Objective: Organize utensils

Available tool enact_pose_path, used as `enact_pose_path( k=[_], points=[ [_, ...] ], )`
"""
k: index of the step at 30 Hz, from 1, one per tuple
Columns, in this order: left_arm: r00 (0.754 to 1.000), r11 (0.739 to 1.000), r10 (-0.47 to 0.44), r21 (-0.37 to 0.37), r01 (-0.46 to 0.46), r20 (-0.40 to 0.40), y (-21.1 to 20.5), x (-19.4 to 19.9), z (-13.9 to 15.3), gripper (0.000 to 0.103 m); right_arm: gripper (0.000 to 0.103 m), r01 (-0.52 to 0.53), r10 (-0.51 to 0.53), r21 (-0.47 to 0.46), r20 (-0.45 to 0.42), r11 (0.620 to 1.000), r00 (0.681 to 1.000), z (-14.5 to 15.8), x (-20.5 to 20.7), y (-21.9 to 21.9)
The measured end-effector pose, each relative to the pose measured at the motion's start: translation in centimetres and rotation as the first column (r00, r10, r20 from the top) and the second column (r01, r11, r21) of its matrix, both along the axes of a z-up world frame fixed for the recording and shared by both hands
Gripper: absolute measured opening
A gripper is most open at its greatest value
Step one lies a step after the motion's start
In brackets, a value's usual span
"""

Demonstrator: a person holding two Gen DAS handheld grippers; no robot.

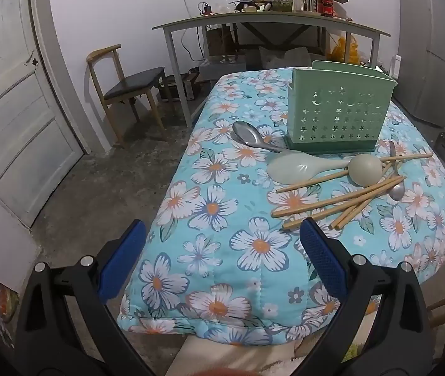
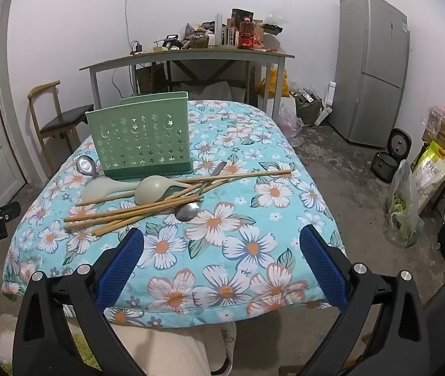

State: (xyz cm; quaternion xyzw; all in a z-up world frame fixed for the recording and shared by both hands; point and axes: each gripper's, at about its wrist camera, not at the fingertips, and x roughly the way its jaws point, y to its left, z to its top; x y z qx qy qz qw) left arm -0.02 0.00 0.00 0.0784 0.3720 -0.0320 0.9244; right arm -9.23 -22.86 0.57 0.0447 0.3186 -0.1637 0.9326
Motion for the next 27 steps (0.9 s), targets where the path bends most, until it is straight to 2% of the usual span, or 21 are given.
enact_pose_path(
  k=[9,10,27],
  points=[
    [1.000,1.000,0.007,0.012,-0.007,-0.002,-0.69,-0.22,0.02,0.095,0.097,-0.002,0.002,-0.005,-0.002,1.000,1.000,0.12,0.02,0.03],
    [1.000,1.000,-0.001,-0.014,0.000,-0.020,-0.04,0.08,-0.07,0.095,0.097,-0.003,0.003,-0.005,-0.003,1.000,1.000,0.17,0.07,0.04],
    [1.000,1.000,-0.010,-0.006,0.010,0.006,-0.31,-0.22,0.36,0.095,0.097,-0.002,0.002,-0.004,0.006,1.000,1.000,0.20,0.10,0.25]
  ],
)
